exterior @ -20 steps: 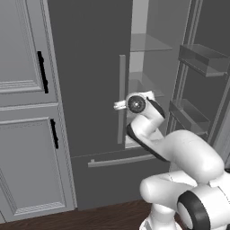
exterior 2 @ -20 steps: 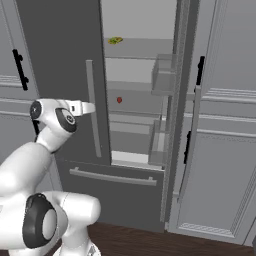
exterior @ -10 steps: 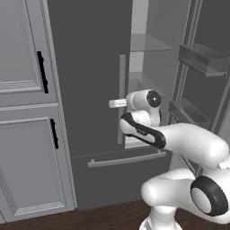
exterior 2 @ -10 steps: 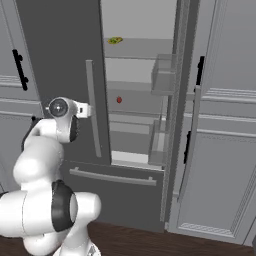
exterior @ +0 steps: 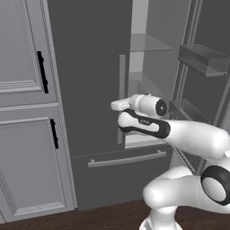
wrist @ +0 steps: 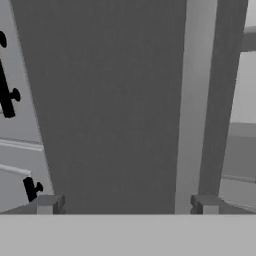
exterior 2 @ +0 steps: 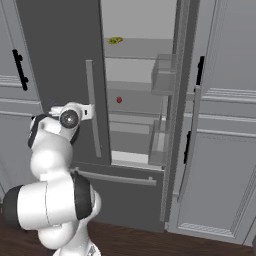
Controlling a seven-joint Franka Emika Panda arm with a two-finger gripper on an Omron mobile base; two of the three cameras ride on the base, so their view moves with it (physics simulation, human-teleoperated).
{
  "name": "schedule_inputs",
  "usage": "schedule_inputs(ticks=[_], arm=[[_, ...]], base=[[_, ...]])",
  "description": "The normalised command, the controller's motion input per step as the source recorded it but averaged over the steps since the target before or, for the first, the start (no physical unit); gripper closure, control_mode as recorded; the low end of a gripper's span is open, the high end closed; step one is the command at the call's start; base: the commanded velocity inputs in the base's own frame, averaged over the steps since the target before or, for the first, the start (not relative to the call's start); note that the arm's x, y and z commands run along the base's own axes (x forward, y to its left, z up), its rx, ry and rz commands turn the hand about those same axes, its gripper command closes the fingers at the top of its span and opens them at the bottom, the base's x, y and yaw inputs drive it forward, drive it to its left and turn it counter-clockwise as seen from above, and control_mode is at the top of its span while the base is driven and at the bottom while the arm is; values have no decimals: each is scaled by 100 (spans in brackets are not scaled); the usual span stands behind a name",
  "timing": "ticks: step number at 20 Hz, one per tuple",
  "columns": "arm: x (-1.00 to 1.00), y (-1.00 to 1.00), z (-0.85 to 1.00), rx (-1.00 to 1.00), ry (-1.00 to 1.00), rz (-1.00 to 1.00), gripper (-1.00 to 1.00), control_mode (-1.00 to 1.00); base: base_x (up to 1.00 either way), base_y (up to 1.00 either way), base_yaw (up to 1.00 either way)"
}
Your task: Take the strawberry from the fridge and place it on top of the pancake, located on the dining counter.
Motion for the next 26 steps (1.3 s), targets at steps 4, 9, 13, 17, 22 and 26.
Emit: schedule_inputs(ticks=[4, 9, 13, 17, 22, 26], arm=[[0, 0, 88, -4, 17, -25, -100, -100], [0, 0, 100, -3, 19, -27, -100, -100], [0, 0, 100, 0, 20, -18, -100, -100], [-5, 0, 66, 0, 26, -7, -100, -100], [0, -7, -16, 0, 9, 0, -100, -100], [1, -38, -24, 0, -4, 5, -100, -100]], base=[[0, 0, 0], [0, 0, 0], [0, 0, 0], [0, 0, 0], [0, 0, 0], [0, 0, 0]])
